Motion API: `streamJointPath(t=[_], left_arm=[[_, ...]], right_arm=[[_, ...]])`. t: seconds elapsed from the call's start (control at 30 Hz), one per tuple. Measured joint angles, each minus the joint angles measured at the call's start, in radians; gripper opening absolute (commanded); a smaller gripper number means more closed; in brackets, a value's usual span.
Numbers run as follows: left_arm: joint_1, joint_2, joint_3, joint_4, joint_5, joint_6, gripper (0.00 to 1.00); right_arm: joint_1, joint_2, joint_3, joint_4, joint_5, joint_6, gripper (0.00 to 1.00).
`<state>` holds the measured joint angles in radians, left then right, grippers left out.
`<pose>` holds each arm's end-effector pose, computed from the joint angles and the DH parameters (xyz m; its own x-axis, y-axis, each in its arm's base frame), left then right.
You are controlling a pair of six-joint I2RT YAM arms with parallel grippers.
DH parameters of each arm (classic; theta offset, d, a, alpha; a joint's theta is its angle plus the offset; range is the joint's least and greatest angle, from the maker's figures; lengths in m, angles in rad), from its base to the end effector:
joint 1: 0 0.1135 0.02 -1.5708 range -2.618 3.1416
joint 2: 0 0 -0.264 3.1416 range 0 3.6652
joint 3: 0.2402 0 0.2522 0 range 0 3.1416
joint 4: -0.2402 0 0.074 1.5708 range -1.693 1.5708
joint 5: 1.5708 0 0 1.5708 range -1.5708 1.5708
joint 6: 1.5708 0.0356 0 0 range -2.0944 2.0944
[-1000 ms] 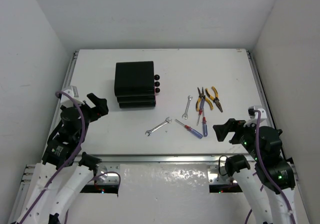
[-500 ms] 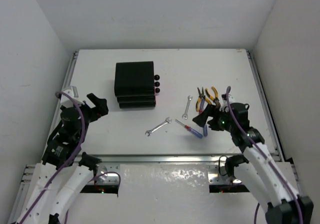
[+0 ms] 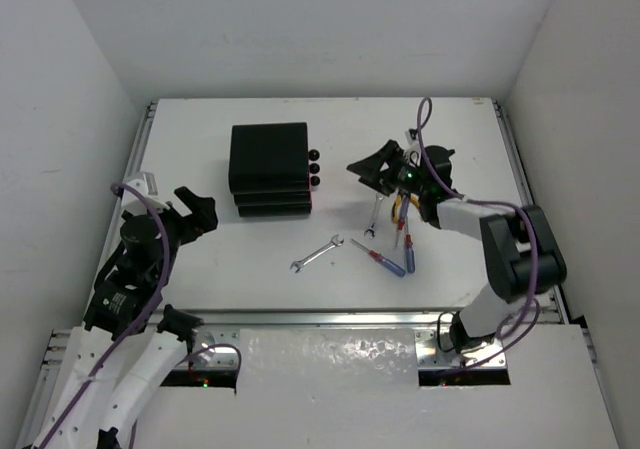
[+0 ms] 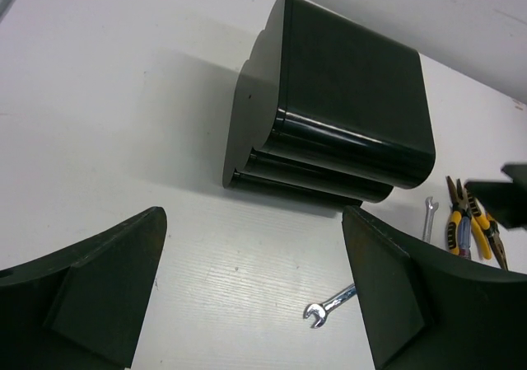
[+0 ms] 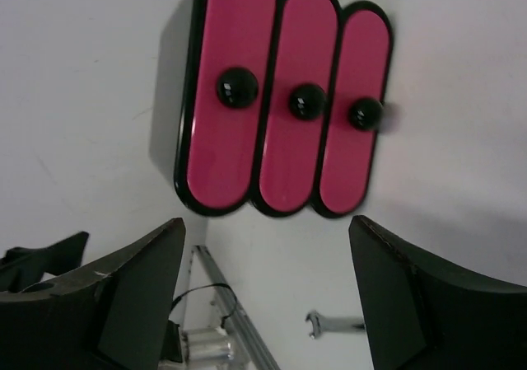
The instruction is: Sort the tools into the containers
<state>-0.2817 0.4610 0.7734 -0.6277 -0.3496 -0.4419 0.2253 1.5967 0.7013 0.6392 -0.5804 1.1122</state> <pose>0.0998 -0.0162 0.3300 -0.2472 -0.3467 -0.9048 -0.1740 0.9345 -0.3106 0.3146 0.0921 0.1974 -0.7405 0.5996 -0.3036 -0.0901 0.3591 0.9289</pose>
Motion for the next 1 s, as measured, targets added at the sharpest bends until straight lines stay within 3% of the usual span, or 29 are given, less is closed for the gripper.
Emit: streamJointPath(t=[0.17, 0.27, 0.47, 0.73, 0.9, 1.0], left_arm=[[0.000, 0.017, 0.000, 0.002, 0.015, 0.001, 0.86], [0.000, 0.017, 0.000, 0.003, 0.023, 0.004, 0.86], [0.000, 0.018, 0.000, 0.003, 0.033, 0.012, 0.86], [0.000, 0.039, 0.000, 0.003, 0.039, 0.015, 0.86], [0.000, 0.039, 0.000, 0.003, 0.040, 0.015, 0.86], [0.000, 0.039, 0.000, 0.003, 0.040, 0.015, 0.86]], right_arm=[[0.013, 0.266, 0.220, 0.168, -0.061, 0.112, 0.72], [0.034, 0.357, 0.326, 0.167, -0.071, 0.117, 0.72], [0.082, 0.468, 0.486, 0.111, -0.101, 0.101, 0.65], [0.125, 0.517, 0.561, 0.035, -0.135, 0.071, 0.53], [0.126, 0.517, 0.568, 0.027, -0.156, 0.058, 0.27], [0.125, 0.518, 0.576, 0.018, -0.167, 0.053, 0.16]])
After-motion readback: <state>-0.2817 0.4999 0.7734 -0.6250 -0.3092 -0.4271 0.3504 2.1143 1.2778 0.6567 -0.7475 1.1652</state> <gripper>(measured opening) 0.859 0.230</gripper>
